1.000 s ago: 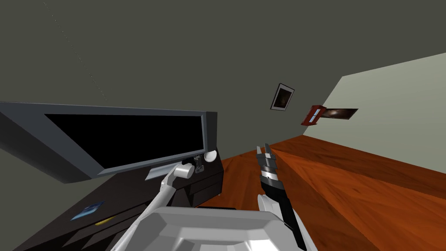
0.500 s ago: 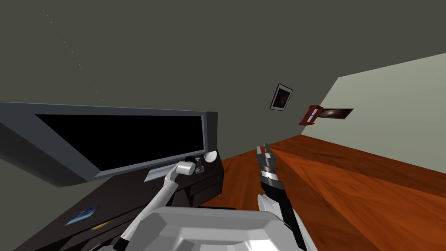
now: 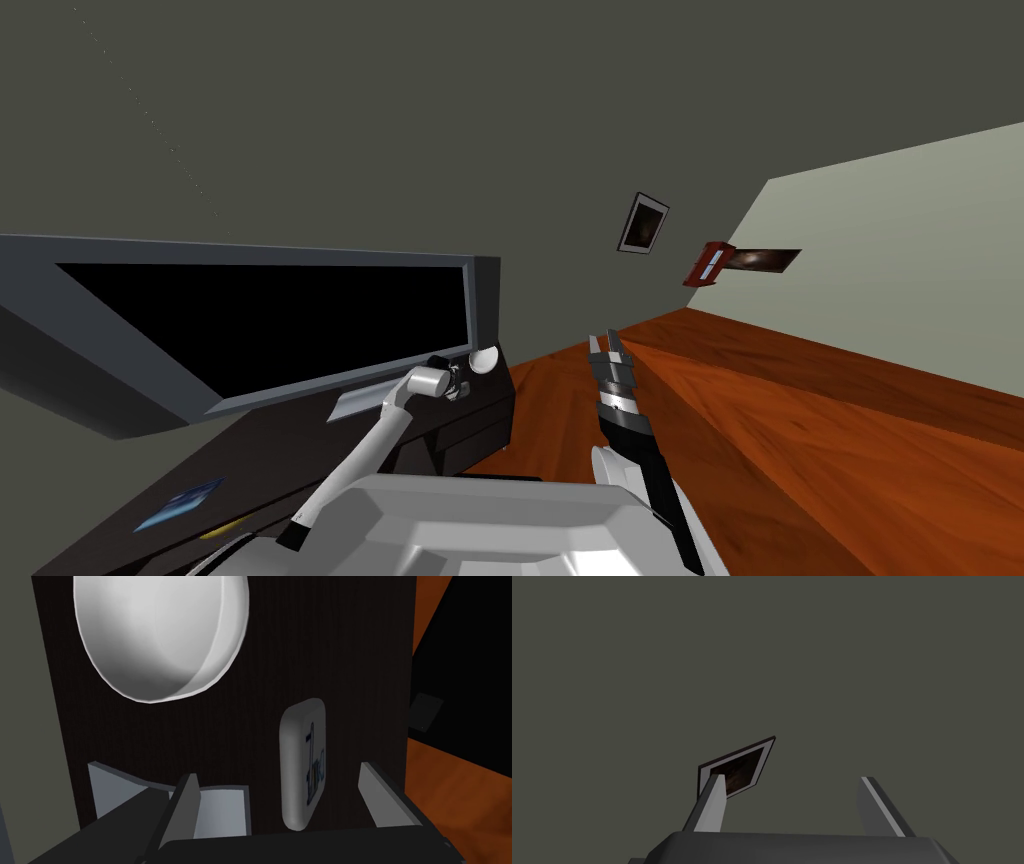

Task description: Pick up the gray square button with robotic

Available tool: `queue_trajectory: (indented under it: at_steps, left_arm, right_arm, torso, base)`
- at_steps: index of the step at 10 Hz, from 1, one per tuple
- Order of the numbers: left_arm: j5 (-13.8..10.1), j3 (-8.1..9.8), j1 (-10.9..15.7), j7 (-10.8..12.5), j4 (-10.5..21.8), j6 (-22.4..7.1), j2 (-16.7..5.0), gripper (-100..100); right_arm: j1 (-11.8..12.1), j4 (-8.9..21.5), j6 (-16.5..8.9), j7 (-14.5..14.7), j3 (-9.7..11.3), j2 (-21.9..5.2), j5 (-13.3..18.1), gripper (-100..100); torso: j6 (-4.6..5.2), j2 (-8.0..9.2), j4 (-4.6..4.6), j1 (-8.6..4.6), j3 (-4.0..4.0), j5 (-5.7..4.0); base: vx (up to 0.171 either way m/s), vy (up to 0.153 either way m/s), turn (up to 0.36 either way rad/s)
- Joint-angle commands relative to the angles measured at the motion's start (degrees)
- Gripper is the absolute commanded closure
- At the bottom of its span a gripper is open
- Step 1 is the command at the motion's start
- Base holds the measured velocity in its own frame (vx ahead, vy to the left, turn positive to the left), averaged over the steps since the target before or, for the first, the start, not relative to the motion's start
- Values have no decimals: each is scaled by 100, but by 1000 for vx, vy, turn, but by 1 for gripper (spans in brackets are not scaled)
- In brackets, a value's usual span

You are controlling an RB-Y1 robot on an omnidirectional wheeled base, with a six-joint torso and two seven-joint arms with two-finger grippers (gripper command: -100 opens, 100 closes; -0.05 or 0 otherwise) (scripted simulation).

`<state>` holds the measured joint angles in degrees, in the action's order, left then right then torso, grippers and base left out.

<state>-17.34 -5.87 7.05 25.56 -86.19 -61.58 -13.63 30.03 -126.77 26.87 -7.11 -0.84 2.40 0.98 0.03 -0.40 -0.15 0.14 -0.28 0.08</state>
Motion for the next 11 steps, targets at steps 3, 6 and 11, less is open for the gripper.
queue_trajectory:
  at_steps: [3, 6, 11]
  left_arm:
    - [-99, -26, 234, 180, 294, -578, -101, -100]
    - [-119, -38, 283, 231, 345, -729, -137, -100]
    - [-59, -13, 282, 151, 609, -476, -60, -100]
  right_arm:
    - [0, 0, 0, 0, 0, 0, 0, 0]
    - [0, 0, 0, 0, 0, 0, 0, 0]
    - [0, 0, 0, 0, 0, 0, 0, 0]
  torso:
    - [0, 5, 1, -3, 3, 0]
    - [0, 5, 1, -5, 3, -1]
    - [-1, 3, 0, -10, 1, -2]
  base:
    - [-5, 15, -31]
    - [-5, 6, -18]
    - [0, 0, 0]
